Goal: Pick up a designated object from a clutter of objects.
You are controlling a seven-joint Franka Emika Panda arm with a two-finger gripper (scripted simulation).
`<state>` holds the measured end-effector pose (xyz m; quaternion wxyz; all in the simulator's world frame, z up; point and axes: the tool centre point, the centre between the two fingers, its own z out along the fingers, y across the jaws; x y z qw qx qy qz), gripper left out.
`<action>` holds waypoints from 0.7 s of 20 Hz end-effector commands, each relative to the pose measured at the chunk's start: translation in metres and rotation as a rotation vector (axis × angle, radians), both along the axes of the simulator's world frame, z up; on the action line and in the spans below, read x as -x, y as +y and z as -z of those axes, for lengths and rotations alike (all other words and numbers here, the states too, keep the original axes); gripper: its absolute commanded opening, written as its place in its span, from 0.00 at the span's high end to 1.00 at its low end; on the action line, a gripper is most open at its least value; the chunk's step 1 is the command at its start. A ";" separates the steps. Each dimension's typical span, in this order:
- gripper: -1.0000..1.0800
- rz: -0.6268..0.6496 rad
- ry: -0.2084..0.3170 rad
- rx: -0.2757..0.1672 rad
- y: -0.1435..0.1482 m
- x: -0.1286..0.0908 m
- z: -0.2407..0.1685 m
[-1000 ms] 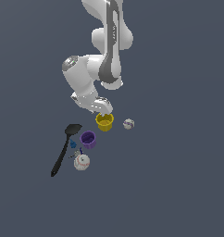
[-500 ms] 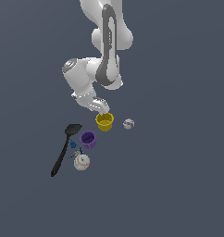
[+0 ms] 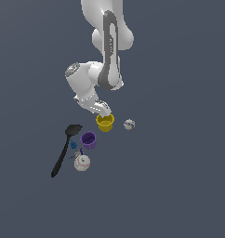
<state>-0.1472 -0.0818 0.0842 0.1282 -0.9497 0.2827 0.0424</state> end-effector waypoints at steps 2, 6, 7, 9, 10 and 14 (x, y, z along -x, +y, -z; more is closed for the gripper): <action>0.38 0.001 0.000 0.000 0.002 0.001 0.009; 0.38 0.002 0.000 0.000 0.003 0.000 0.012; 1.00 0.002 0.000 0.000 0.003 0.000 0.012; 1.00 0.002 0.000 0.000 0.003 0.000 0.012; 1.00 0.002 0.000 0.000 0.003 0.000 0.012; 1.00 0.002 0.000 0.000 0.003 0.000 0.012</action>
